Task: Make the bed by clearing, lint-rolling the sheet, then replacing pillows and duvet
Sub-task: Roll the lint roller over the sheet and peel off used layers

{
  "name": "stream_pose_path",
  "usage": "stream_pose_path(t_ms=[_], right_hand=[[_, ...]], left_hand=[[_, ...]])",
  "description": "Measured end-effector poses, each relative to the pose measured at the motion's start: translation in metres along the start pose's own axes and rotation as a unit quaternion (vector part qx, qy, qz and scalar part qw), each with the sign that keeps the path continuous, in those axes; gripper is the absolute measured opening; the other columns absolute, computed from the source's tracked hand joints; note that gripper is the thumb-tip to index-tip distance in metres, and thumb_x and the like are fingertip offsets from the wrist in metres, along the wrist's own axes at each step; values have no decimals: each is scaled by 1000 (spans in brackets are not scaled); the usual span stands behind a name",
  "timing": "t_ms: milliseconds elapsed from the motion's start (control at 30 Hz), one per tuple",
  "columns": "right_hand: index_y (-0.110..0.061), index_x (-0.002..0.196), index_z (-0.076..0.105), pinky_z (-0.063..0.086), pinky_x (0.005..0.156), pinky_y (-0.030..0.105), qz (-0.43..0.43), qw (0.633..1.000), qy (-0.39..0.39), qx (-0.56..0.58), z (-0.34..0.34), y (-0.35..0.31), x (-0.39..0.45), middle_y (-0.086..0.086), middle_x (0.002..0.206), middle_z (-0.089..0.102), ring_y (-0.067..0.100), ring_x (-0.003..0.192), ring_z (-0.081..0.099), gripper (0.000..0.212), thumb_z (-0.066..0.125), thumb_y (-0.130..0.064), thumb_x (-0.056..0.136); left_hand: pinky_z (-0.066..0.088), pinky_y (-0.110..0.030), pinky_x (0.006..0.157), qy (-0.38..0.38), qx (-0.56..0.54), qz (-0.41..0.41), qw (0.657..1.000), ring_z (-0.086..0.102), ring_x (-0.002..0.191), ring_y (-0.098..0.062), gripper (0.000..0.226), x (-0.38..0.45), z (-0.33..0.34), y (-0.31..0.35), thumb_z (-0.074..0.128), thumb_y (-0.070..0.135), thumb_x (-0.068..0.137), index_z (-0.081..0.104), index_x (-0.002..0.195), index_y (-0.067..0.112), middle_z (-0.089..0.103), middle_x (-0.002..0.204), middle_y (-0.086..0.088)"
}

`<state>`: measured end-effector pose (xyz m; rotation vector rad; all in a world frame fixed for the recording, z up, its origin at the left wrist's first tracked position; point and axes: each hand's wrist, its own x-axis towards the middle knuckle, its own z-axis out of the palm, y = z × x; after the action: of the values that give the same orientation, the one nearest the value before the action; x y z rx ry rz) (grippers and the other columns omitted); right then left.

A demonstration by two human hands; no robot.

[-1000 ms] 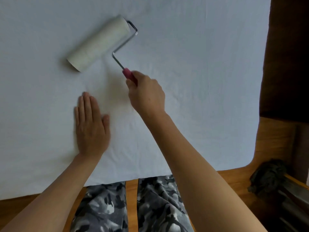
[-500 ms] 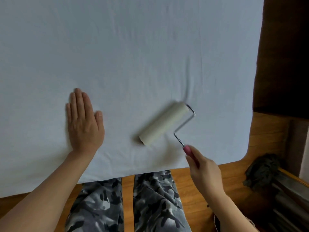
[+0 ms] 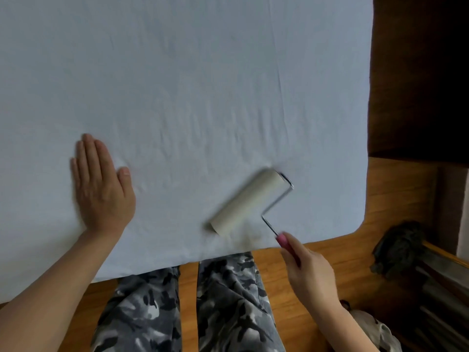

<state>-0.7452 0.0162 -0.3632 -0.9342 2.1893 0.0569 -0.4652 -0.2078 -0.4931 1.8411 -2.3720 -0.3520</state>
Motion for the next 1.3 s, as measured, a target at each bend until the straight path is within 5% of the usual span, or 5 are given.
stream_pose_path(t_ms=[200, 733, 867, 1033, 1300], right_hand=[[-38, 119, 57, 47, 53, 36, -72, 997, -5, 32, 11, -71, 57, -10, 60, 53, 16, 57, 54, 23, 44, -40, 100], [-34, 112, 66, 46, 37, 25, 22, 998, 13, -55, -24, 60, -25, -15, 58, 60, 6, 46, 55, 39, 41, -55, 91], [-34, 120, 64, 47, 42, 26, 18, 999, -5, -39, -15, 28, -11, -21, 63, 60, 1, 51, 55, 38, 46, -49, 90], [-38, 129, 53, 47, 60, 34, -56, 998, -19, 1, 5, -53, 50, -7, 82, 69, 17, 74, 63, 32, 45, -43, 99], [-28, 115, 58, 42, 52, 33, -146, 987, 32, 57, 18, -118, 84, -9, 62, 51, 16, 57, 49, 21, 48, -36, 99]], left_hand=[[3, -42, 122, 3, -1, 4, 1000, 14, 147, -39, 56, -1, -1, 0, 25, 26, 104, 19, 149, -6, 16, 158, -26], [3, -42, 122, -5, -6, 0, 1000, 12, 148, -39, 57, 0, -2, 2, 23, 27, 104, 18, 150, -6, 14, 158, -26], [3, -42, 122, 7, -9, 4, 1000, 14, 147, -40, 56, -1, 1, 2, 23, 26, 104, 19, 149, -6, 16, 158, -26], [6, -45, 122, 4, -7, 2, 1000, 14, 147, -39, 56, -1, 1, 1, 22, 27, 104, 19, 150, -5, 16, 158, -26], [12, -36, 122, -20, -75, -26, 997, 22, 146, -35, 49, 3, -13, -2, 35, 17, 101, 34, 144, -8, 26, 156, -22]])
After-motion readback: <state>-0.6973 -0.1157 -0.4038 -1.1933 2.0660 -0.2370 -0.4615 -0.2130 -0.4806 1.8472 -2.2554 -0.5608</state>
